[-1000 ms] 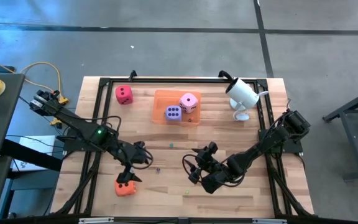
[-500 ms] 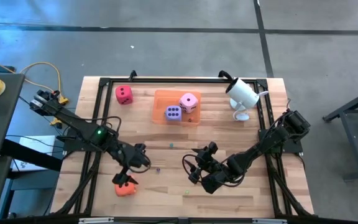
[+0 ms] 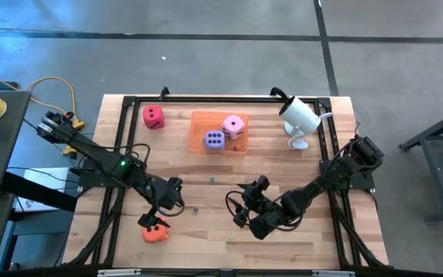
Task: Pick & Place Dice
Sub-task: Put the large orange die into the orange bin
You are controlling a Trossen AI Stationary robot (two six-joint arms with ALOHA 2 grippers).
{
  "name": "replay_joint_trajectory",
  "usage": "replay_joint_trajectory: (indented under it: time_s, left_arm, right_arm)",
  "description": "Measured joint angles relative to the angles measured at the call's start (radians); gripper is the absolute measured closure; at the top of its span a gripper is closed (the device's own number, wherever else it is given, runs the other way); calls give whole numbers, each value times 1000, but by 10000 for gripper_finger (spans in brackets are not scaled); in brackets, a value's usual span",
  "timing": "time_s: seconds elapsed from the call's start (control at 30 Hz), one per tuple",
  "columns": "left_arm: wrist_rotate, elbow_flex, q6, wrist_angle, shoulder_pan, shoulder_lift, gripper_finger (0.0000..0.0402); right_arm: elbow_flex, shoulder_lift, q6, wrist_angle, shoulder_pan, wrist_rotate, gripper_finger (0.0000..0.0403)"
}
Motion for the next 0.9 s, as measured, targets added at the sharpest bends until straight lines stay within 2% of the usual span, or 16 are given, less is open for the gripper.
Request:
replay_joint_trajectory:
  time_s: [0.33,0.53,0.67,0.83,0.9]
  left_arm:
    - [-30,0,-4,128,0,0,10]
    - [-30,0,-196,188,0,0,10]
    - [-46,46,-212,45,-36,0,10]
    - [-259,151,-358,-275,-151,24,10]
    - [-270,183,-424,-335,-191,49,10]
  right_arm:
    - [0,0,0,0,0,0,145]
    - [0,0,0,0,0,0,145]
    - [0,0,0,0,0,0,145]
    - [0,0,0,0,0,0,145]
    - [0,0,0,0,-1,3,145]
